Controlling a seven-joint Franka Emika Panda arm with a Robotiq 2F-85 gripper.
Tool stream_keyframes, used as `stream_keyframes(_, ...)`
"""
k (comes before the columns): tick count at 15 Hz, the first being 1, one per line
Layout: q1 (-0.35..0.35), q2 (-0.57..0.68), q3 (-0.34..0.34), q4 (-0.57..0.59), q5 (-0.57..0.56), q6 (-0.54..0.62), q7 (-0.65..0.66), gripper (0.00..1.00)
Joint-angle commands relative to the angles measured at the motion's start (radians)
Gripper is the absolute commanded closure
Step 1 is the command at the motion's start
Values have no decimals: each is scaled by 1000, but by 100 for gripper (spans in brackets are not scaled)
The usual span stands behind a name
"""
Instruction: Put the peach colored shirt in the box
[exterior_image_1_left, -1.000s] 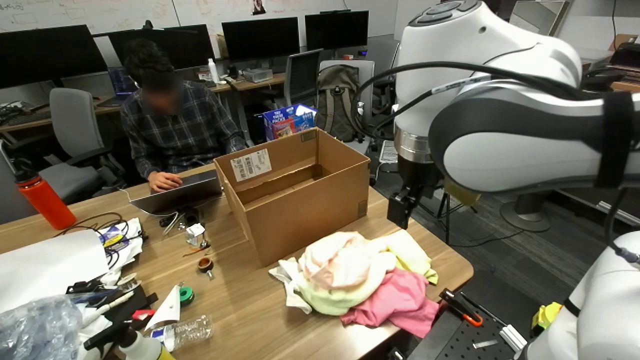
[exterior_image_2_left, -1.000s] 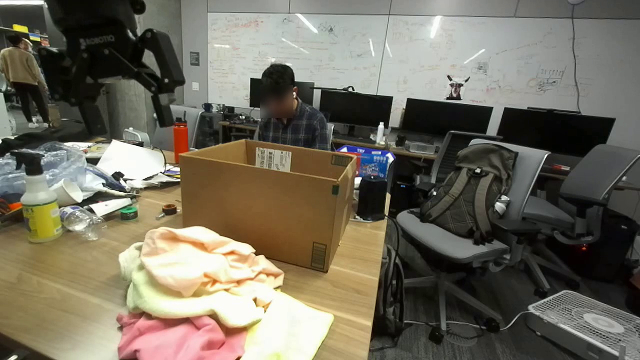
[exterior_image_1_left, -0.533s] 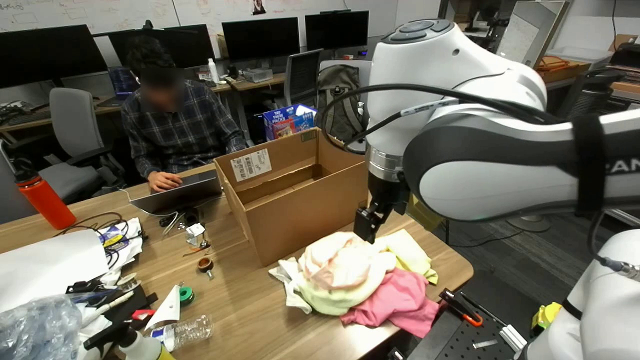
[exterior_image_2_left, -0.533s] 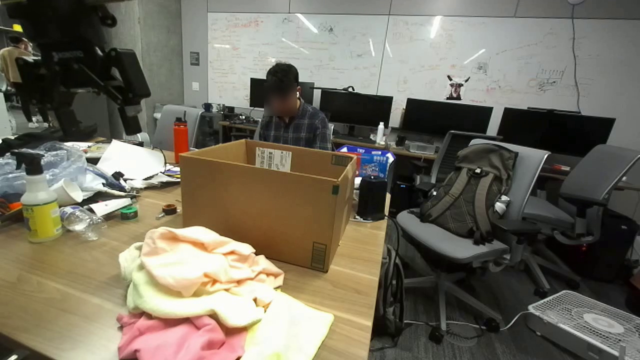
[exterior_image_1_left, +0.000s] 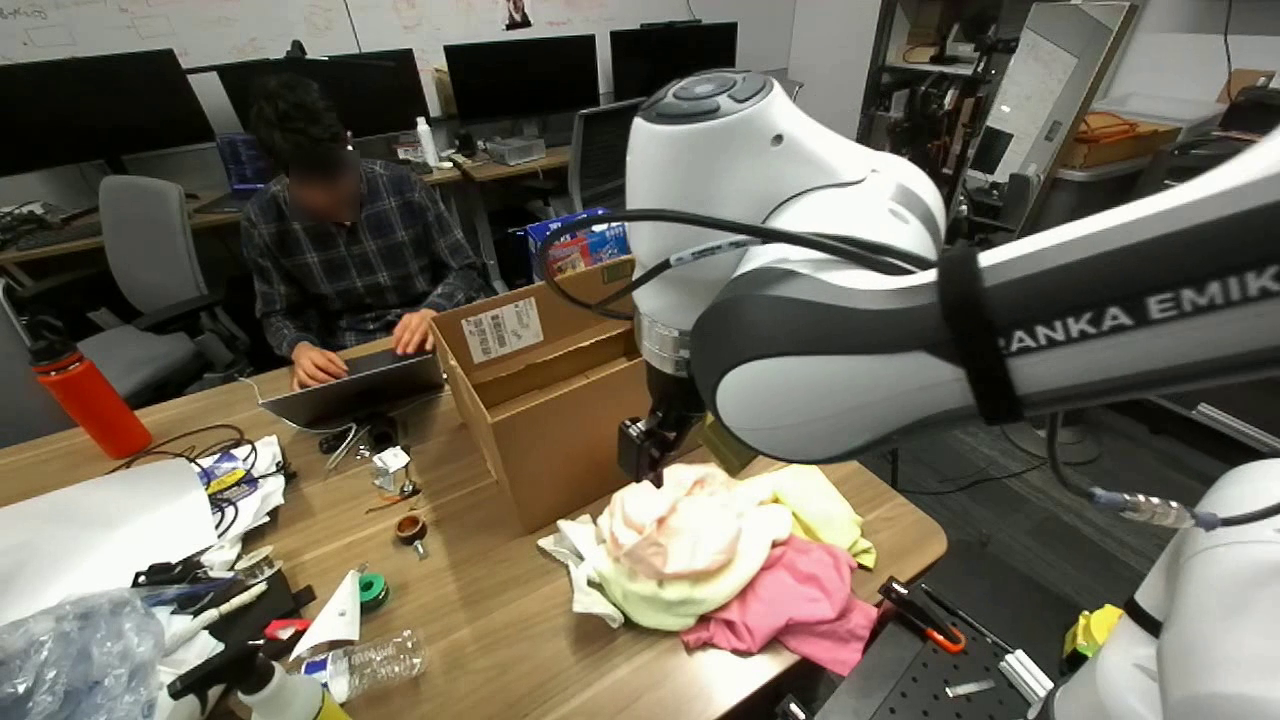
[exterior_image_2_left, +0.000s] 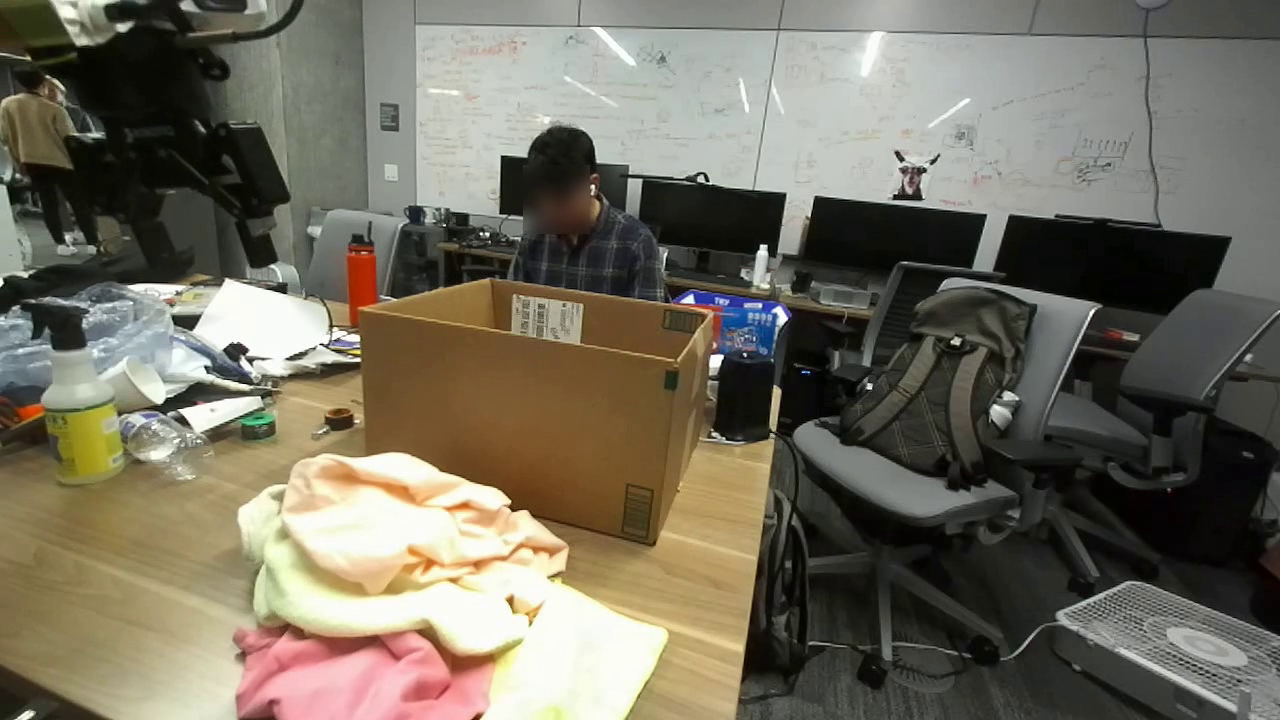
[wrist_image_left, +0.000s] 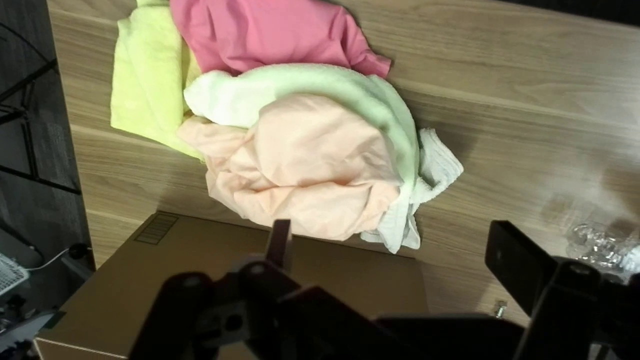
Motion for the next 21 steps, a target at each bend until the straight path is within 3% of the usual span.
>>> stream_keyframes(1,-38,123,23,92,-52,29,93,0)
stream_keyframes(9,-95,275,-10,175,-196,20,280,0)
stream_keyframes(21,-45,348,-101,154,-138,70,210,0)
